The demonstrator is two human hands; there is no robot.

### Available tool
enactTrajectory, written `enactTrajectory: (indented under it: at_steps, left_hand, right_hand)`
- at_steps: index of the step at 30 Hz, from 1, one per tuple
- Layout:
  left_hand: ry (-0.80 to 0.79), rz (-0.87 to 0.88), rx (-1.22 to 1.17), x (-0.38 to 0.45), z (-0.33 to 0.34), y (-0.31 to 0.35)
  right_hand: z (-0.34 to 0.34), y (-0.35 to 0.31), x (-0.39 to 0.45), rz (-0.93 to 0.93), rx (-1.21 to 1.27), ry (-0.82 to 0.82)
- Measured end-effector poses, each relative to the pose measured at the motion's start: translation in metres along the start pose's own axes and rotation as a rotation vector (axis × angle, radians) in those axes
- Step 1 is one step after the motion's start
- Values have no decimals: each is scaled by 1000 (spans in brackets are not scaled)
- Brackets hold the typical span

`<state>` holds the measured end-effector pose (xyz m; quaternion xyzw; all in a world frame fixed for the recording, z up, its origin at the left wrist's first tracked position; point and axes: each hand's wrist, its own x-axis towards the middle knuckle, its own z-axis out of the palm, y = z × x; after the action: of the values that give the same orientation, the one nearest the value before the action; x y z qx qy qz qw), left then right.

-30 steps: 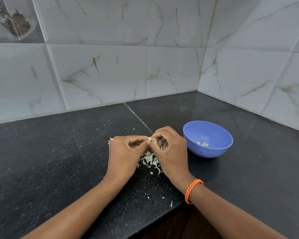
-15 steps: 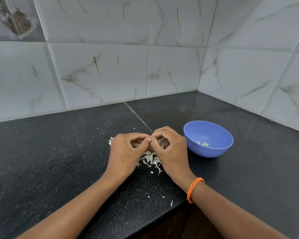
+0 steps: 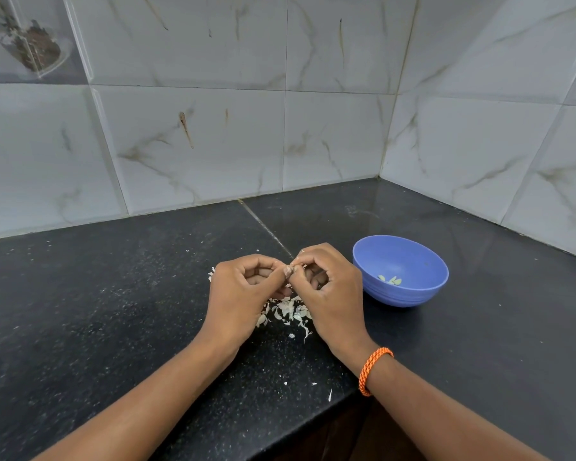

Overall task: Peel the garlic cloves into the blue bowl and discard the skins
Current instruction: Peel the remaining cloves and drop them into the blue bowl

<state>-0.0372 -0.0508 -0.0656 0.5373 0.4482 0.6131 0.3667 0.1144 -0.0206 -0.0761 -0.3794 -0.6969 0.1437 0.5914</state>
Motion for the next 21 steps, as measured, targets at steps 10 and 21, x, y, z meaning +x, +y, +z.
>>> enactTrajectory:
  at_steps: [10, 21]
  left_hand:
    - [40, 41, 18, -3, 1, 2]
    - [70, -4, -69, 0, -2, -1]
  right_hand:
    - [1, -2, -1, 20, 33, -11]
    - [0, -1, -3, 6, 51, -61]
